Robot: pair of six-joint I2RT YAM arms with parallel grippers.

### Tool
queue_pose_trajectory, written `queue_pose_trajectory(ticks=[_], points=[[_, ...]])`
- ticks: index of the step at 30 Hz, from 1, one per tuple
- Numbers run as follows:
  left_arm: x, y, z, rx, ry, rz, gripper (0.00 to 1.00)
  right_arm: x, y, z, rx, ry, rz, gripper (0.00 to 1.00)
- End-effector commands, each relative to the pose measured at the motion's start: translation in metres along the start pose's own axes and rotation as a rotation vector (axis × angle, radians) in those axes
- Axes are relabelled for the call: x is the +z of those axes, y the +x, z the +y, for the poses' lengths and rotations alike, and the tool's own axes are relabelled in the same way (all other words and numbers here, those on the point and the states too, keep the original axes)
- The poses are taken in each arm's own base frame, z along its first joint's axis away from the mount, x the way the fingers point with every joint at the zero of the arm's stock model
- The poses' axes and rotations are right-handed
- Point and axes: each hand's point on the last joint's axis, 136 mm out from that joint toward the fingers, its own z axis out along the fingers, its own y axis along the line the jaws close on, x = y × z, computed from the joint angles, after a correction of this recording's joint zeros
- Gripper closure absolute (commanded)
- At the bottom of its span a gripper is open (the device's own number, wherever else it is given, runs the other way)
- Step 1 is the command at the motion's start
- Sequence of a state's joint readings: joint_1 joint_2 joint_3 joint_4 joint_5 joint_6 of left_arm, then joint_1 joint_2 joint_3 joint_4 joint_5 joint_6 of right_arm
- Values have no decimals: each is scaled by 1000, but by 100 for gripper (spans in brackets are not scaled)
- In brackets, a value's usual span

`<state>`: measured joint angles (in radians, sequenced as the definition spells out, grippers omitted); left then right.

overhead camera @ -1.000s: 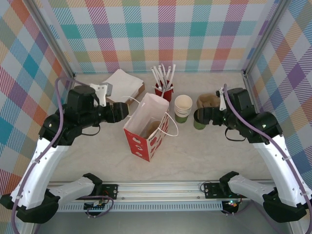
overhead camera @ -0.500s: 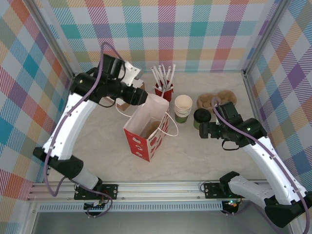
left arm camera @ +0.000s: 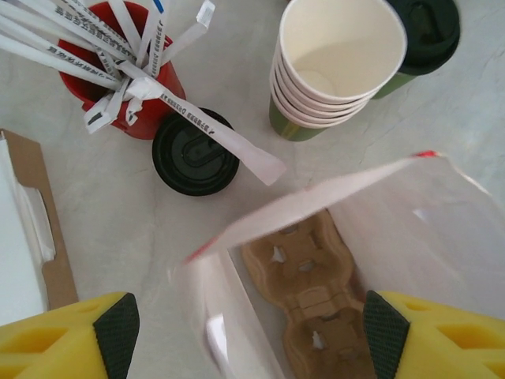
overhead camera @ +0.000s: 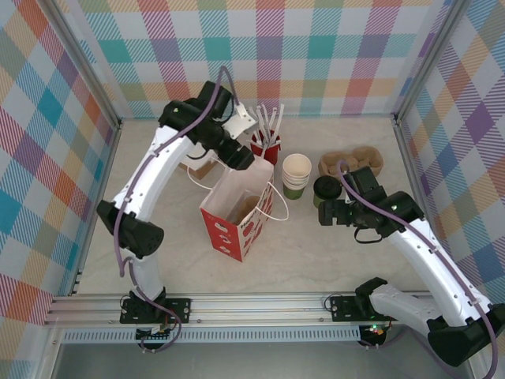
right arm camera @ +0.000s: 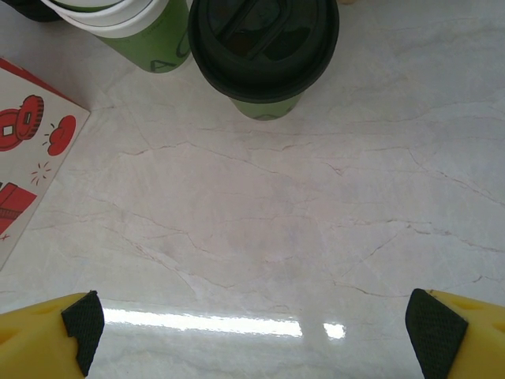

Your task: Pack the takeout coffee

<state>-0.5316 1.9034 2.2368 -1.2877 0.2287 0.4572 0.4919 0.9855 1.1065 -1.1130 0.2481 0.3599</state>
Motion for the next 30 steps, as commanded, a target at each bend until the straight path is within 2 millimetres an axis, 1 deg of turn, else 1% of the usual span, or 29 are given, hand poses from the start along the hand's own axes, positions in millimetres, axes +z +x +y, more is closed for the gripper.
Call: queue_pose_trajectory(ticks=[1,5,7,8,11,12,15,21,23,26,30], points=[[11,-10,-1,105,-20,11,22,5,0,4,25,-21,4,0],[29,-7,0,148,-25,54,22,6,1,6,25,-32,6,0],[37,-5,-1,155,-13,70,25,7,1,7,24,-37,7,0],[39,-4,-2,157,-8,75,27,8,2,7,24,-38,8,0],[41,-3,-3,160,-2,82,43,8,1,7,21,-37,8,0],[39,-3,-3,159,-4,80,50,8,1,7,20,-37,8,0],[27,-6,-5,157,-15,57,65,9,1,8,17,-39,9,0],[-1,-3,-14,138,-42,16,86,10,1,9,16,-43,12,0],[-10,0,-13,106,-70,2,90,10,1,8,14,-40,13,0],[-27,7,-14,20,-107,-3,92,8,0,8,15,-40,7,0],[-47,19,-28,-109,-76,-34,95,4,-6,7,30,-50,0,0]])
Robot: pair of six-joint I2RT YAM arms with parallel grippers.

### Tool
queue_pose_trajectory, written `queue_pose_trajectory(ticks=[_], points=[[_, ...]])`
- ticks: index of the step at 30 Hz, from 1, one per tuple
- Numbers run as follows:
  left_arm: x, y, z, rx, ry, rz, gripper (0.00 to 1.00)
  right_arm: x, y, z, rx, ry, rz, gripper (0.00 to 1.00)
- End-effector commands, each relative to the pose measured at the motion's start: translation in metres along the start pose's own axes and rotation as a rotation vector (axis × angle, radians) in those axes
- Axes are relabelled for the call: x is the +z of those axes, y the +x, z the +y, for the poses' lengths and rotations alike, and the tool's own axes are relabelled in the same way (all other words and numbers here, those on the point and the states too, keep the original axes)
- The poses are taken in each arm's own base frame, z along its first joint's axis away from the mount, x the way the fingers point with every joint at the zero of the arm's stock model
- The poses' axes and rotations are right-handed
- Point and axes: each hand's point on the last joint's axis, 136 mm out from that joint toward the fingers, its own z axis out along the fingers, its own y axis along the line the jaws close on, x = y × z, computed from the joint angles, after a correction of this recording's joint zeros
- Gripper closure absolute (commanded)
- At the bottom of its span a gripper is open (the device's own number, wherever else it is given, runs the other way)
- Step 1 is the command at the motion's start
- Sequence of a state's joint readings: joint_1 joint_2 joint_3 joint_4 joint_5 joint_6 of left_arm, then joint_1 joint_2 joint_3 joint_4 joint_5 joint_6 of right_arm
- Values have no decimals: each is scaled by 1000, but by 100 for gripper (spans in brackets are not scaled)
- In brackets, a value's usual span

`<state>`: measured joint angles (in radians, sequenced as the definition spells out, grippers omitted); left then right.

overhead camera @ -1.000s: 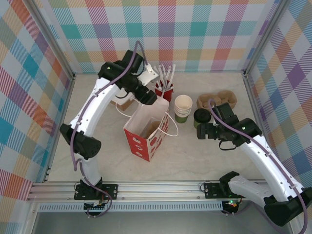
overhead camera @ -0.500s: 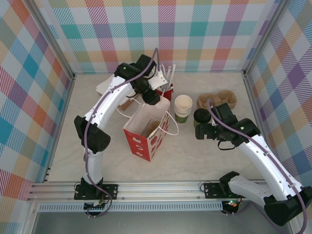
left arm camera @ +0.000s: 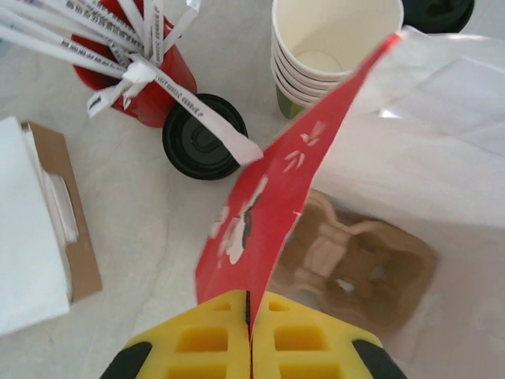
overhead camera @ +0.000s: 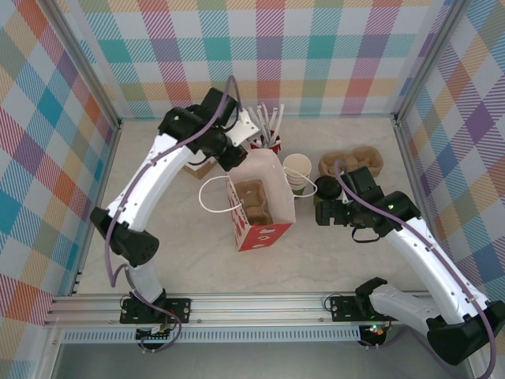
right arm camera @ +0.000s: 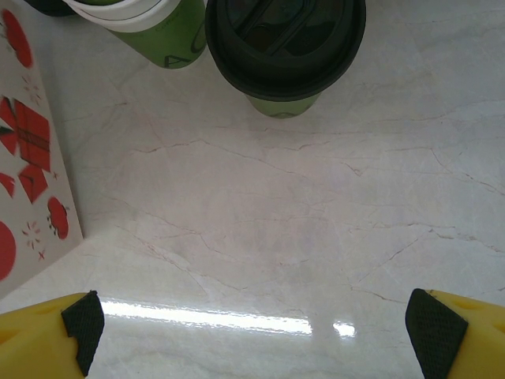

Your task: Pack the takeout coffee

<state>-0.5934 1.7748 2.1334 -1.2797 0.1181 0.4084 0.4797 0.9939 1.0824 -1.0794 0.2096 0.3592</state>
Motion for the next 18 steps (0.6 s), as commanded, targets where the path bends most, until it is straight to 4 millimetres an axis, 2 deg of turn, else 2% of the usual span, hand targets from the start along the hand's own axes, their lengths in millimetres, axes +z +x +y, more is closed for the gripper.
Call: queue_pose_trajectory(ticks=[1,3,7,13,18], points=[[-26,8,-11,-160,10,-49,97,-5,-10,2,27,-26,-13,0],[-32,12,-13,-243,7,-79,99,-8,-15,1,45,-40,-16,0],[-39,28,-3,-434,-68,-107,100,-7,-26,-2,76,-49,-8,0],[-21,45,14,-626,-130,-129,100,9,-33,-8,92,-35,39,0],[-20,50,33,-728,-173,-147,100,28,-37,-11,99,-23,72,0]])
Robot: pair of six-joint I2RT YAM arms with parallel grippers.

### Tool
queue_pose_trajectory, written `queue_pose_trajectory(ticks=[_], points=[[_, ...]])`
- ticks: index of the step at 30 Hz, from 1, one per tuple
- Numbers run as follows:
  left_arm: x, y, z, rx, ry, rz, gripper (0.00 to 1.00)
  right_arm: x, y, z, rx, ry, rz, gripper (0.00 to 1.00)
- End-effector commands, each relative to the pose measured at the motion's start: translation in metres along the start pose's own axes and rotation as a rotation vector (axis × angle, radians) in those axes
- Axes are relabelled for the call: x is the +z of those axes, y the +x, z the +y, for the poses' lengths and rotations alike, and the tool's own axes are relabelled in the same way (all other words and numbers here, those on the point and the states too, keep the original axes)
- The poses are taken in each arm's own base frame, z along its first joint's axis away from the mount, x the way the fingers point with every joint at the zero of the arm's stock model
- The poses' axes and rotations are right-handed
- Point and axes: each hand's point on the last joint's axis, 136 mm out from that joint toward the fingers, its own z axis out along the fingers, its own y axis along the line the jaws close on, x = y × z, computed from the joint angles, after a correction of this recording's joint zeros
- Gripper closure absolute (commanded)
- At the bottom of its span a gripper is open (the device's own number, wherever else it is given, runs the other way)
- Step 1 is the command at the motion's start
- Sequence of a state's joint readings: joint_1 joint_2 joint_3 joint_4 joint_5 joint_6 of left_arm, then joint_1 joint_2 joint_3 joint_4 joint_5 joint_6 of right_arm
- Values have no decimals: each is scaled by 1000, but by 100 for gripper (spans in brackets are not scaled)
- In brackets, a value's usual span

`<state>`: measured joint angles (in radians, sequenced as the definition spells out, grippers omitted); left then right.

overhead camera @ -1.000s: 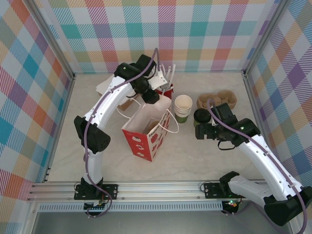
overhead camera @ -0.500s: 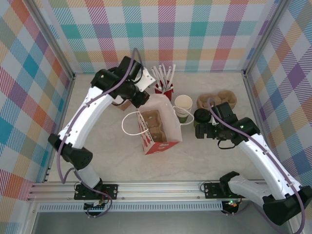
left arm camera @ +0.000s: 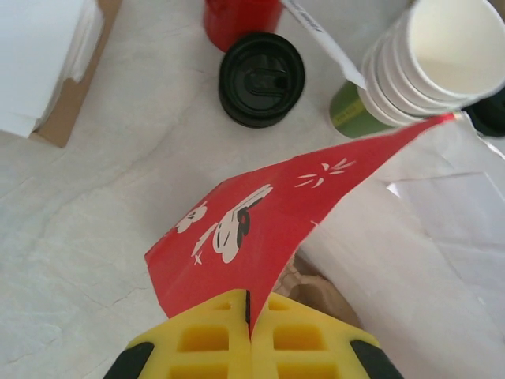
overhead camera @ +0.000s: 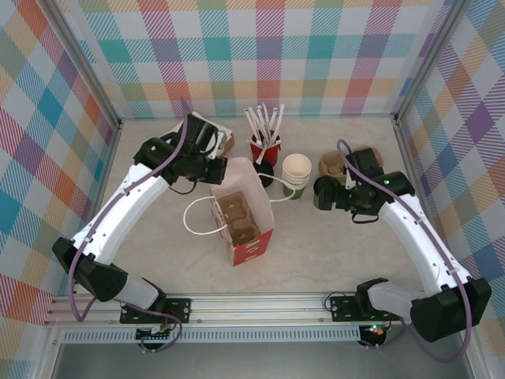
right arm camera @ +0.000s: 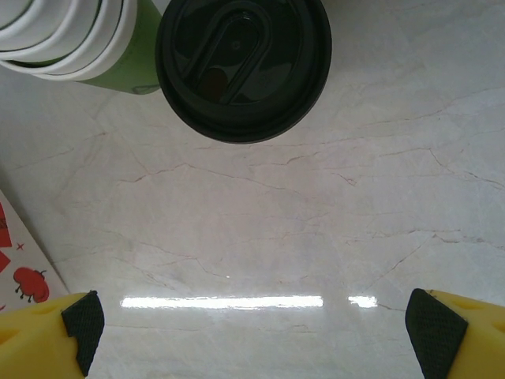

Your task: Pack the takeout coffee

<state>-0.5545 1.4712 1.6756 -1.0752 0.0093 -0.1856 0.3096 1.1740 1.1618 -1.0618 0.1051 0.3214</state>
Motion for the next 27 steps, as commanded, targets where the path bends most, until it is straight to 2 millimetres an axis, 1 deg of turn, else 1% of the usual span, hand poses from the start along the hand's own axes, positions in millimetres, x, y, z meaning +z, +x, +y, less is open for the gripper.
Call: queue_pose_trajectory(ticks=[1,4,5,7,9,11,13,16,19,22,24,27], points=[[-7,-21,13,-132,-18,-99,100,5,-11,5,-9,-30,-13,0],[-3,-21,25,-189,-24,-112,99,16,-13,7,-1,-36,9,0],[-2,-20,29,-200,-25,-112,96,19,-14,7,-1,-33,14,0],[-2,-17,34,-204,-31,-107,71,25,-14,5,-8,-16,37,0],[-6,-14,39,-187,-52,-105,56,32,-13,3,-14,4,65,0],[-15,-11,45,-172,-86,-116,49,39,-13,1,-20,22,87,0],[-29,-10,51,-158,-114,-151,39,46,-13,-1,-23,41,106,0],[-50,-6,58,-147,-139,-205,28,56,-16,-2,-25,56,117,0],[-64,3,61,-149,-136,-248,19,67,-22,2,-27,46,126,0],[-75,16,63,-160,-124,-281,14,78,-29,3,-26,52,133,0],[-80,25,65,-170,-121,-294,12,85,-34,4,-24,60,133,0],[-82,41,70,-188,-131,-286,10,94,-42,3,-17,72,131,0]])
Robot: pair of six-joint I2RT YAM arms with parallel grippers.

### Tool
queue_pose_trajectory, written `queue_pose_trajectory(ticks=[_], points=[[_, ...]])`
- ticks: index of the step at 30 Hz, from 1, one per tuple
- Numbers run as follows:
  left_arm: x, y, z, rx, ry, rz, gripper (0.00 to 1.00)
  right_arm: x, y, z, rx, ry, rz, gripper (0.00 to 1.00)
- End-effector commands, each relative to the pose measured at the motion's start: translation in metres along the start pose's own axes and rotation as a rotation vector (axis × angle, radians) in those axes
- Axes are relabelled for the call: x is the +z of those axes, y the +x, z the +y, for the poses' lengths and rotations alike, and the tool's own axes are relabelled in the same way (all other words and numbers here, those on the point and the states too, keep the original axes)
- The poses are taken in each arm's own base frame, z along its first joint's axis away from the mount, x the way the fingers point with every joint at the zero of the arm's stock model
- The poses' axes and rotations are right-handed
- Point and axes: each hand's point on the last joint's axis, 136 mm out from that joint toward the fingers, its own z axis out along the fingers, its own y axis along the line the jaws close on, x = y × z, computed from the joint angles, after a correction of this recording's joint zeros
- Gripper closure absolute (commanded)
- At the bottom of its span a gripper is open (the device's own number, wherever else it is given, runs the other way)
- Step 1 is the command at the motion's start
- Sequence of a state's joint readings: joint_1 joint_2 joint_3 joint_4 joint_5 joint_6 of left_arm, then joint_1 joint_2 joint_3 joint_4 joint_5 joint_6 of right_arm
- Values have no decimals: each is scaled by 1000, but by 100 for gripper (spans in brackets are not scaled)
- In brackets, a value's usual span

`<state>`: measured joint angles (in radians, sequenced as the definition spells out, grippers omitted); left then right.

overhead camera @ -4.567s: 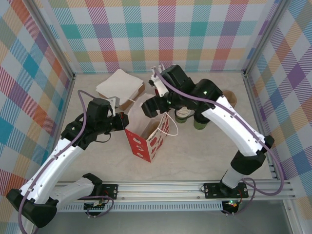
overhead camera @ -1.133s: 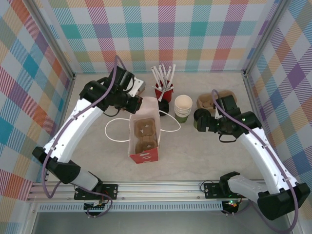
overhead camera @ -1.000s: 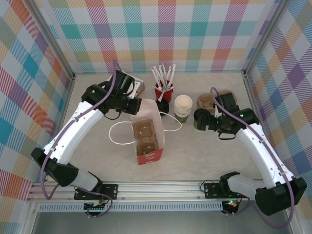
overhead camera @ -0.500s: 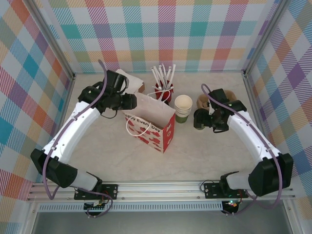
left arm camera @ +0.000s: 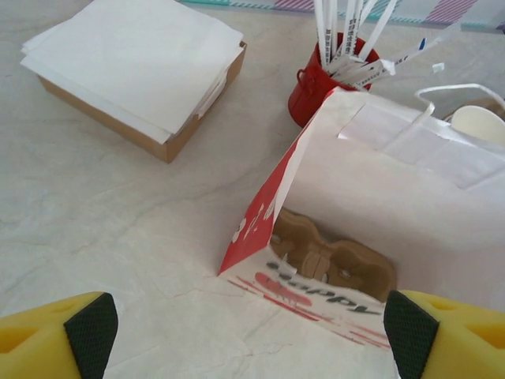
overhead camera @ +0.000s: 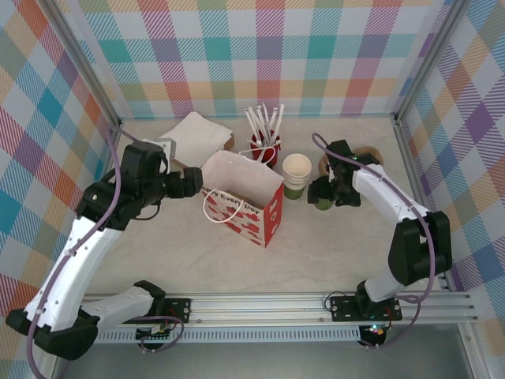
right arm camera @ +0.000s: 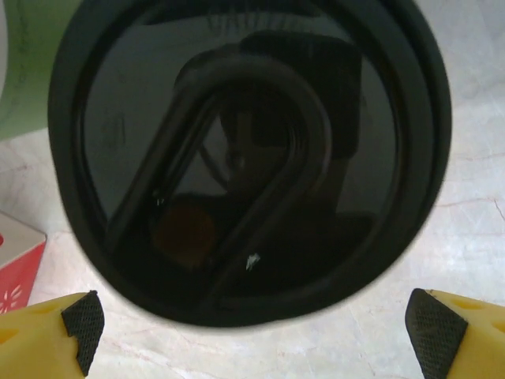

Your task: Pack the takeout coffee

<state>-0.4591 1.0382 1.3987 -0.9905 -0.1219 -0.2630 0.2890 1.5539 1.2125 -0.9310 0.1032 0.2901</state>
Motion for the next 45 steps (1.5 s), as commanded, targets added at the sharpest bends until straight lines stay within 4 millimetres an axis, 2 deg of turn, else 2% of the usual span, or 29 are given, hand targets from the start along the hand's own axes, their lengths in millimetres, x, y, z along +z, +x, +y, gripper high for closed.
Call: queue_pose_trajectory(ticks=[1,6,16,26,38,45], points=[[-1,10,12,-24,-37,5,10,-1,-23,0,1,9,-52,0],[-3,20,18,-35,-52,19,8,10,-36,-4,14,34,-44,0],[2,23,14,-42,-38,39,7,21,-55,-4,-6,30,-38,0],[7,24,13,-40,-32,50,6,27,-55,-4,-39,11,3,0],[8,25,10,-43,-19,60,5,34,-42,-11,-55,41,122,0],[11,27,8,-42,-12,70,5,37,-42,-13,-75,46,170,0]])
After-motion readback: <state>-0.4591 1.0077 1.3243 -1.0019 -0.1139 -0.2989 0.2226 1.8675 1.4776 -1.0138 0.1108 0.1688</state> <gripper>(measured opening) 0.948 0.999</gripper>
